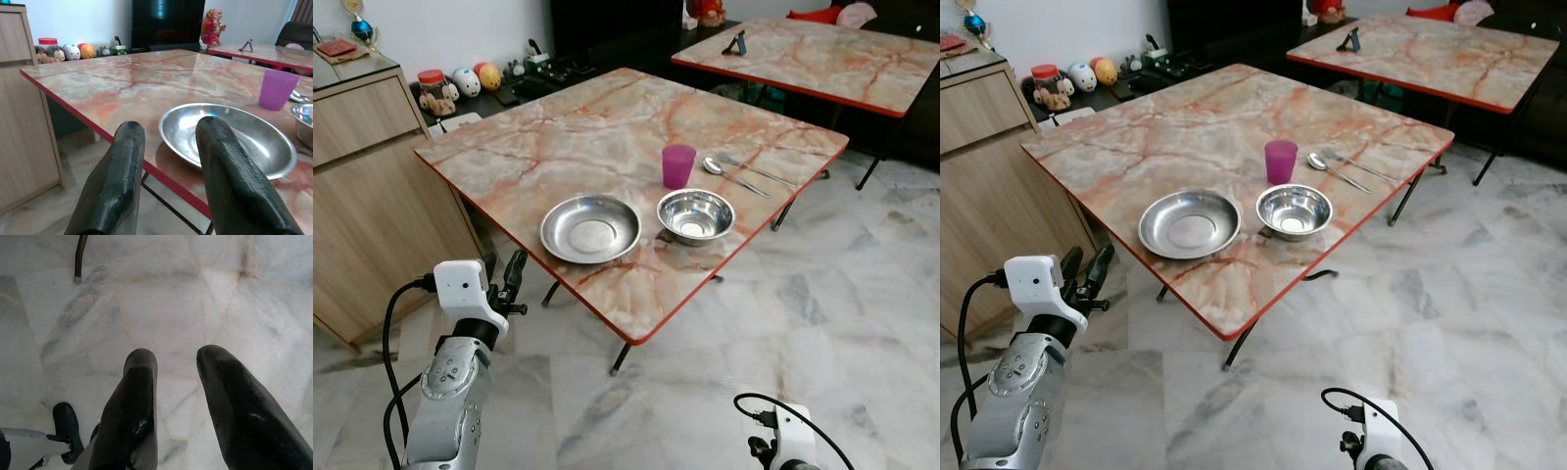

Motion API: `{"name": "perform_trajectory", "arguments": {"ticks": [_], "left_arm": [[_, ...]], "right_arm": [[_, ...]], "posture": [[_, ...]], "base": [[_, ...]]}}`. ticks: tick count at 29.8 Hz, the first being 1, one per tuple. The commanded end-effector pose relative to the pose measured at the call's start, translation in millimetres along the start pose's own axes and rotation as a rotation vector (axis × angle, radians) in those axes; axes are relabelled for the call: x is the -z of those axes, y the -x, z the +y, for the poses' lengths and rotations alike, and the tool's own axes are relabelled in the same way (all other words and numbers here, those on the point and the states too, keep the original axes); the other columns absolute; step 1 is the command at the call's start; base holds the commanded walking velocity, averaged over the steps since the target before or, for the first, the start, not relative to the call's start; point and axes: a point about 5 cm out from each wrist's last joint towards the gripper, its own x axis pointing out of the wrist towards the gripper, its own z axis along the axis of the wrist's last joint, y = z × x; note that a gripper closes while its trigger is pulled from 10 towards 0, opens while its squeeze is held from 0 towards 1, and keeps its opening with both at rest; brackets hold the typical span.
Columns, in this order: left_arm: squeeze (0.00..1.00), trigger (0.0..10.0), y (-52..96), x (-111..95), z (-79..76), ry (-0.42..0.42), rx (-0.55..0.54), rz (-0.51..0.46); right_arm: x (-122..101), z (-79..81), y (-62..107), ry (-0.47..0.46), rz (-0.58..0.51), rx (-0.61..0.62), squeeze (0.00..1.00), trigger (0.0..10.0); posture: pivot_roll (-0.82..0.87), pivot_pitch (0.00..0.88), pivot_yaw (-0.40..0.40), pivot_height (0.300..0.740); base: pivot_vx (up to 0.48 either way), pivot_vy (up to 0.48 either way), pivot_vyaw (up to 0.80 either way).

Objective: Setting the table

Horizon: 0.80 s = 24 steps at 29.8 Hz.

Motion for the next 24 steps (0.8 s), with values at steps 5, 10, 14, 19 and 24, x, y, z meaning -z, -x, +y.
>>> {"name": "perform_trajectory", "arguments": {"ticks": [5, 10, 14, 19, 24], "left_arm": [[0.0, 10.0, -2.5, -2.4, -0.1, 0.004, 0.005, -0.006], [0.0, 10.0, -2.9, -2.9, -0.4, 0.003, 0.005, -0.008], [0.0, 10.0, -3.3, -3.9, 0.0, -0.001, 0.0, -0.014], [0.0, 10.0, -2.6, -3.8, -0.1, 0.003, 0.005, -0.012], [0.0, 10.0, -2.2, -3.2, 0.8, -0.007, 0.004, 0.002]], "right_arm": [[-2.9, 1.4, -0.7, 0.003, -0.005, -0.004, 0.0, 10.0], [-3.0, 1.3, -0.7, 0.004, -0.005, -0.003, 0.0, 10.0], [-3.1, 1.2, -0.7, 0.004, -0.005, -0.004, 0.0, 10.0], [-3.1, 1.1, -0.7, 0.005, -0.004, -0.004, 0.0, 10.0], [-3.0, 1.5, -0.7, 0.006, -0.004, -0.005, 0.0, 10.0]], "posture": [[-0.02, 0.0, 0.003, 0.707], [-0.02, 0.0, 0.004, 0.707], [-0.02, 0.0, 0.003, 0.707], [-0.01, 0.0, 0.002, 0.707], [-0.02, 0.0, 0.003, 0.707]], "base": [[0.385, 0.0, 0.0], [0.386, 0.0, 0.0], [0.385, 0.0, 0.0], [0.351, 0.0, 0.0], [0.0, 0.0, 0.0]]}}
